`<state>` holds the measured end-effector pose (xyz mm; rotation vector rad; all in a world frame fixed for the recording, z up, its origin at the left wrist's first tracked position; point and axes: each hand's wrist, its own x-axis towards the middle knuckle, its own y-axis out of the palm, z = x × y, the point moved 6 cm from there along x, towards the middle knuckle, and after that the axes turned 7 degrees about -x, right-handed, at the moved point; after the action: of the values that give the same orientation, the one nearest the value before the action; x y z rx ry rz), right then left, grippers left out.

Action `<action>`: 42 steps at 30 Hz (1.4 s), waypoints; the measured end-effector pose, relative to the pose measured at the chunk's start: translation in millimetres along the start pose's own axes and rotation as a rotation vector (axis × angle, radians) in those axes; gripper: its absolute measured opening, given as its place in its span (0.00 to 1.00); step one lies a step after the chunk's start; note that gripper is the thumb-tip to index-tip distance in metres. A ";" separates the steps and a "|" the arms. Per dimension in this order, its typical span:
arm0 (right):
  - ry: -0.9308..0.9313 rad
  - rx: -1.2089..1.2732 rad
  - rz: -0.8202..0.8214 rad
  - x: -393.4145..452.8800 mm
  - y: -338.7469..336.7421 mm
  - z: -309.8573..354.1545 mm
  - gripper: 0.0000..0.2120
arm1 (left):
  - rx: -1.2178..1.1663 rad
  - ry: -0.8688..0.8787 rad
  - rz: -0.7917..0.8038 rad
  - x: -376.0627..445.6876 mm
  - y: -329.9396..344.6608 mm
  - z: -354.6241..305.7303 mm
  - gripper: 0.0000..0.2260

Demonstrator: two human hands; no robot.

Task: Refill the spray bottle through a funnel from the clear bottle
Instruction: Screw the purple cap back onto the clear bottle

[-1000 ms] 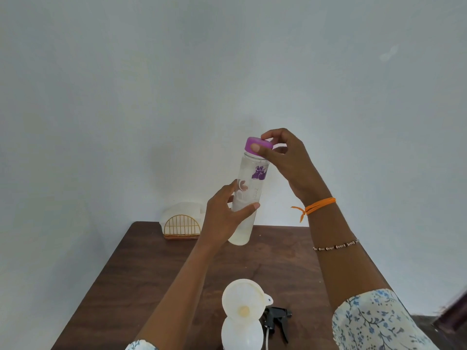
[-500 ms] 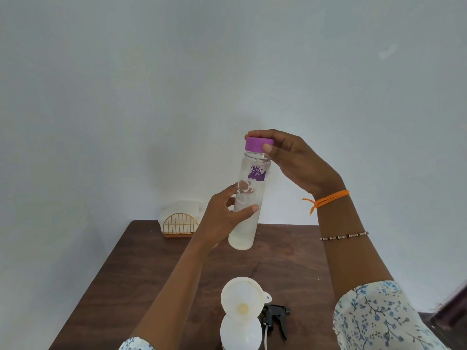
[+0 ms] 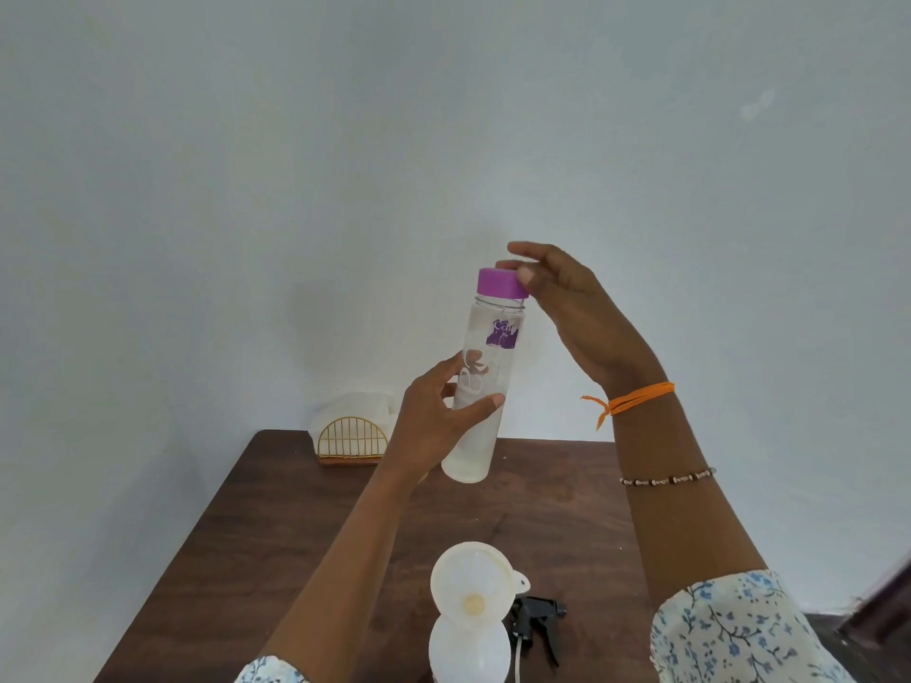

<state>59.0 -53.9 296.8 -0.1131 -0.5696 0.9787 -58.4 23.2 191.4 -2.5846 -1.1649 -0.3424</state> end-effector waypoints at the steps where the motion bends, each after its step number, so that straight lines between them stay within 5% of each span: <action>1: -0.011 -0.012 0.004 0.5 -0.4 -0.4 0.15 | 0.000 0.001 -0.005 0.1 -0.9 0.8 0.20; 12: -0.115 0.091 0.177 -3.1 2.5 8.7 0.12 | -0.160 -0.009 0.110 -5.8 -1.2 -0.5 0.18; 17: -0.112 0.166 0.194 -2.8 -1.1 5.4 0.16 | -0.224 -0.031 0.180 -6.9 0.4 -3.2 0.16; 21: -0.116 0.109 0.163 1.0 -0.7 1.5 0.10 | -0.245 -0.047 0.186 -6.2 0.8 -1.0 0.15; 33: -0.153 0.606 0.198 2.1 9.1 -9.6 0.12 | -0.343 -0.085 0.277 -4.8 3.9 -0.6 0.14; 36: -0.141 0.539 0.162 4.6 7.1 -10.2 0.11 | -0.329 -0.083 0.253 -3.0 3.1 0.4 0.15; 42: -0.062 0.024 -0.062 10.3 -1.5 -10.4 0.07 | -0.175 -0.017 0.060 -0.9 0.5 2.0 0.18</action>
<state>69.8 -44.8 292.7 -0.0437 -0.6146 0.9308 -58.4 23.0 189.1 -2.7709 -1.1058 -0.4278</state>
